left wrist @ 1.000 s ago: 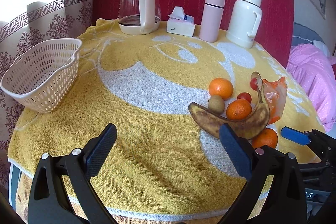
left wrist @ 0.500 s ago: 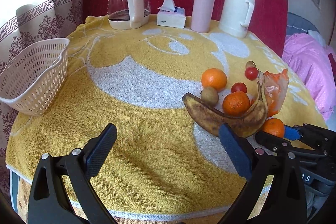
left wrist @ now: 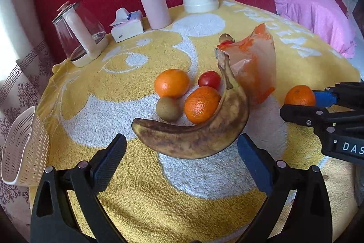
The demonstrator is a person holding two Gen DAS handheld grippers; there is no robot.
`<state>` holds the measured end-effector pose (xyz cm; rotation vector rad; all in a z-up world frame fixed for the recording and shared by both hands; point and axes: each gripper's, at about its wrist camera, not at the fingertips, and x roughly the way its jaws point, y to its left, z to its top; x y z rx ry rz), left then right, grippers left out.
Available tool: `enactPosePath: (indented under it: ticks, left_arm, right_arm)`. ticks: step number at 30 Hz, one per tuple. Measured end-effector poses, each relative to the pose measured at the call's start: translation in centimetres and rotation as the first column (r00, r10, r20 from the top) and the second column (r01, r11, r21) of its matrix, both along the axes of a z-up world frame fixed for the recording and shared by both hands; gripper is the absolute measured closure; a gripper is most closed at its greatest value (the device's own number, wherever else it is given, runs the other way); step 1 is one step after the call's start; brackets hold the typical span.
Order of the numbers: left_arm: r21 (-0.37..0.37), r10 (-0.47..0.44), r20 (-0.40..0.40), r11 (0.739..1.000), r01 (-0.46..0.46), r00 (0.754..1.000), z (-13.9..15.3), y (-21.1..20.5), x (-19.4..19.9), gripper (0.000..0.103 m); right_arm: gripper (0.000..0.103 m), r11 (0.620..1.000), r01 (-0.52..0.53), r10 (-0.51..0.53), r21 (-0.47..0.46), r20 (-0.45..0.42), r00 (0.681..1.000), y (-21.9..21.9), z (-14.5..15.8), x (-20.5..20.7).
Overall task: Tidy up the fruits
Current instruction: 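Grasp the brown-spotted banana with the left tool while the right tool holds the orange, then carry the banana into the white basket and open the left tool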
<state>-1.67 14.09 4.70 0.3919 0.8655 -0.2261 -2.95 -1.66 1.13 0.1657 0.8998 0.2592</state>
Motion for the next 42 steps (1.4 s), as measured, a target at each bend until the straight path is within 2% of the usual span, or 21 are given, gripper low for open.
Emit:
enactPosePath:
  ticks: [4,8,9,10,11,12,16,19,23,29,34,42]
  left_arm:
    - [0.033,-0.036,-0.025,0.999,0.037,0.999,-0.7,-1.2,1.1,0.003]
    - [0.047,-0.070,-0.012,0.996,0.071,0.997,-1.2,-1.6,2.1,0.011]
    - [0.044,-0.083,-0.004,0.996,0.083,0.997,-1.1,-1.6,2.1,0.017]
    - [0.032,-0.104,0.001,0.994,0.104,0.995,-0.9,-1.7,2.0,0.034]
    - [0.024,-0.115,0.008,0.993,0.115,0.993,-0.6,-1.8,1.8,0.039]
    - [0.015,-0.125,0.009,0.992,0.125,0.992,-0.4,-1.9,1.6,0.050]
    - [0.008,-0.130,0.037,0.992,0.130,0.991,0.3,-1.7,0.6,0.063]
    - [-0.037,-0.106,0.054,0.993,0.108,0.993,1.6,-0.5,-0.2,0.068]
    - [-0.139,-0.051,0.047,0.989,0.057,0.998,2.9,1.9,-0.7,0.070]
    - [-0.267,0.045,0.024,0.963,-0.037,0.999,3.5,5.2,-1.3,0.070]
    - [-0.323,0.099,0.016,0.942,-0.089,0.995,3.6,7.2,-1.9,0.070]
    - [-0.366,0.158,0.037,0.921,-0.133,0.987,5.4,9.1,-2.0,0.070]
  right_arm:
    - [0.064,0.999,0.002,-0.002,0.033,-0.007,1.000,-0.4,-0.2,0.1]
    - [0.064,0.999,0.004,-0.004,0.045,-0.009,1.000,-0.5,-0.3,0.2]
    - [0.063,0.999,0.004,-0.004,0.043,-0.007,1.000,-0.4,-0.3,0.2]
    - [0.063,0.999,0.004,-0.004,0.040,-0.005,1.000,-0.3,-0.3,0.2]
    - [0.063,0.999,0.003,-0.003,0.038,-0.003,1.000,-0.3,-0.3,0.2]
    - [0.063,0.999,0.003,-0.003,0.037,-0.001,1.000,-0.3,-0.3,0.2]
    - [0.063,0.999,0.004,-0.004,0.033,0.003,1.000,-0.2,-0.3,0.1]
    - [0.063,1.000,0.005,-0.005,0.025,0.007,1.000,0.0,-0.4,0.0]
    - [0.063,1.000,0.005,-0.005,0.024,0.008,1.000,0.0,-0.4,-0.1]
    - [0.063,1.000,0.005,-0.005,0.020,0.010,1.000,0.0,-0.3,-0.1]
    - [0.063,1.000,0.005,-0.005,0.020,0.010,1.000,0.0,-0.3,-0.1]
    - [0.063,1.000,0.005,-0.005,0.015,0.010,1.000,0.1,-0.3,-0.1]
